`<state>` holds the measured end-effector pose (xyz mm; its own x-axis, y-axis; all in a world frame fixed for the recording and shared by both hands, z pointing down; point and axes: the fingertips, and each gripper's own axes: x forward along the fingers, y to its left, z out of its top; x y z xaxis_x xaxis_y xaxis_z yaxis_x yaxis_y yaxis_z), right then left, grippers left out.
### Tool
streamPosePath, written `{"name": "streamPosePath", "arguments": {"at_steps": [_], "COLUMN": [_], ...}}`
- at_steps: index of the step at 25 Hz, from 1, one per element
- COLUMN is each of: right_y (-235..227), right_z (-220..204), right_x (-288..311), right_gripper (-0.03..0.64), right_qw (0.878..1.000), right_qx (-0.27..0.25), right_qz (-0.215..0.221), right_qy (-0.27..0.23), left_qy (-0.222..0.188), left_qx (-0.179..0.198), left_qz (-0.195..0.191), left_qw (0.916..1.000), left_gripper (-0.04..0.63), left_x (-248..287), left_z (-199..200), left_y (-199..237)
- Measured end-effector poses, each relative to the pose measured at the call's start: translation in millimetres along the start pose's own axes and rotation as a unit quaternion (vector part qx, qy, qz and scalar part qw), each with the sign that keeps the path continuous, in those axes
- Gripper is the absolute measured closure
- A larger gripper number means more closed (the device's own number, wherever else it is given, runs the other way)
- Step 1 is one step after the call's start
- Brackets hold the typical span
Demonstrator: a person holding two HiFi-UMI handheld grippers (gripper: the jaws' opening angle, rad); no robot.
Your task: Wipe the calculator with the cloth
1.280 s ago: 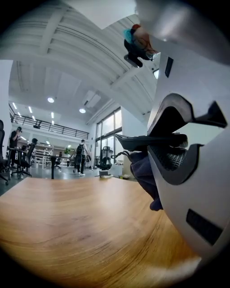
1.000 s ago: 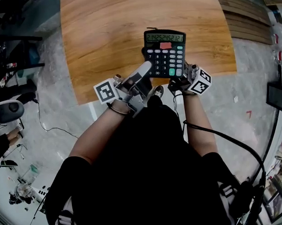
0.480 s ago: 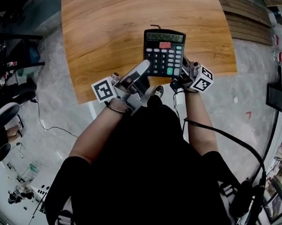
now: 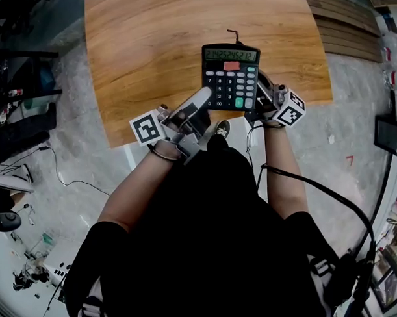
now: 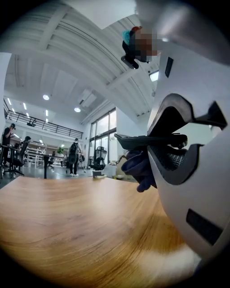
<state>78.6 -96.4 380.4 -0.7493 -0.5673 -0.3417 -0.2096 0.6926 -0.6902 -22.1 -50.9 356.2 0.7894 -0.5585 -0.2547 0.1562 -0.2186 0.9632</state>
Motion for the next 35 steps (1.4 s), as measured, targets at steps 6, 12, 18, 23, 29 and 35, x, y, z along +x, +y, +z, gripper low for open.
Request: {"name": "streamPosePath", "arguments": {"at_steps": [6, 12, 18, 23, 29, 35], "right_y": [0.1, 36.9, 36.2, 15.2, 37.7, 63.5], "right_z": [2.0, -27.0, -14.7, 10.3, -7.2, -47.0], "right_x": [-1.3, -12.9, -24.1, -23.7, -17.4, -6.5], "right_gripper": [0.548, 0.548, 0.548, 0.548, 0.548, 0.548], "right_qw": [0.998, 0.996, 0.996, 0.986, 0.946, 0.904], "right_qx": [-0.039, -0.050, -0.057, -0.146, -0.286, -0.378], "right_qz": [-0.041, 0.027, 0.027, -0.052, -0.071, -0.053], "right_qy": [0.000, 0.063, 0.061, 0.062, 0.136, 0.193], "left_qy": [0.001, -0.017, -0.019, -0.013, -0.028, -0.030], "left_qx": [0.013, 0.021, 0.017, 0.008, -0.008, -0.011], "left_qz": [0.010, 0.001, 0.000, 0.002, -0.006, -0.007], "left_qw": [0.9999, 0.9996, 0.9997, 0.9999, 0.9996, 0.9995], "left_gripper": [0.525, 0.525, 0.525, 0.525, 0.525, 0.525], "left_x": [-1.3, 1.1, 1.6, 0.3, 0.6, 1.6], "left_z": [0.6, 3.9, 4.0, 1.8, 2.9, 2.4], "left_y": [-0.5, -7.9, -8.6, -3.8, -5.0, -6.5]}}
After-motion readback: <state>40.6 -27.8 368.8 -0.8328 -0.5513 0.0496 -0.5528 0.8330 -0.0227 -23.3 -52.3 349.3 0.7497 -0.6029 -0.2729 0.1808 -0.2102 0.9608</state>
